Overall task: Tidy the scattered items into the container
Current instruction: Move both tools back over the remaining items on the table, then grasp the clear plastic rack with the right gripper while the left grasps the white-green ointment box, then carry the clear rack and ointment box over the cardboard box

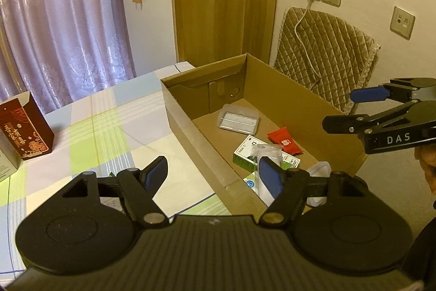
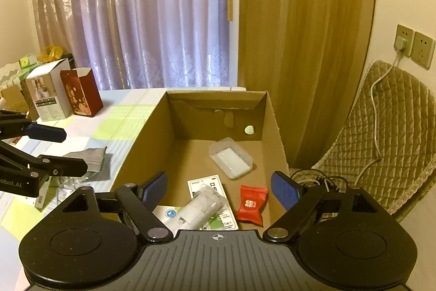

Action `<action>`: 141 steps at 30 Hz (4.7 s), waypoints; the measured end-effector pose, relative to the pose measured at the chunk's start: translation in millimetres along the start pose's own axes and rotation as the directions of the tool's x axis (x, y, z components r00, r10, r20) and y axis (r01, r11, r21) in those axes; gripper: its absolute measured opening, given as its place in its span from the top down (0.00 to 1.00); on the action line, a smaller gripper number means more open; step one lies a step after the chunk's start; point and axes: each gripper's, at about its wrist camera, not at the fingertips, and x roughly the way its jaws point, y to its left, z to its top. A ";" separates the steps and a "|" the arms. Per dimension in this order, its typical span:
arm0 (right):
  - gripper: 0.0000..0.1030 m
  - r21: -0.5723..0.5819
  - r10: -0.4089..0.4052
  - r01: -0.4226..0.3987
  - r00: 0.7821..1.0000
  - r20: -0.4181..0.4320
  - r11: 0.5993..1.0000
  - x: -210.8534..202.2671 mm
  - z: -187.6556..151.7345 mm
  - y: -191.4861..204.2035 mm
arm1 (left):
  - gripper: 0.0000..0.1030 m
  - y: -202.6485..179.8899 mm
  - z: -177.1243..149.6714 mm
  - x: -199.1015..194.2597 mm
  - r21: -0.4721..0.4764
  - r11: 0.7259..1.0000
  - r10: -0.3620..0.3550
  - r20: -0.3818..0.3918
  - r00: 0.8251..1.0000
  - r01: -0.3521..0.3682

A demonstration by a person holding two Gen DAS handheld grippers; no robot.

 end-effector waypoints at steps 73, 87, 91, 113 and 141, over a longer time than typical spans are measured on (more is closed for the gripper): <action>0.66 -0.325 0.260 -0.346 0.924 -0.279 0.880 162.4 -80.3 239.9 | 0.21 157.9 -182.9 9.8 0.014 0.978 0.208 -0.101 0.973 -0.208; 0.67 -0.240 0.242 -0.317 0.924 -0.295 0.917 123.7 -97.2 212.5 | 0.68 154.8 -180.7 15.5 -0.010 0.976 0.213 -0.177 0.961 -0.218; 0.67 -0.231 0.239 -0.318 0.919 -0.313 0.919 103.4 -107.2 207.6 | 0.68 138.9 -185.3 -1.4 0.000 0.984 0.173 -0.196 0.965 -0.176; 0.66 -0.154 0.241 -0.293 0.926 -0.289 0.943 77.2 -128.1 200.5 | 0.64 114.5 -201.2 3.3 -0.038 0.992 0.107 -0.267 0.958 -0.121; 0.67 -0.187 0.221 -0.259 0.954 -0.202 0.948 -0.7 -109.7 187.9 | 0.68 68.9 -179.6 -67.9 -0.050 0.994 0.089 -0.165 0.982 -0.098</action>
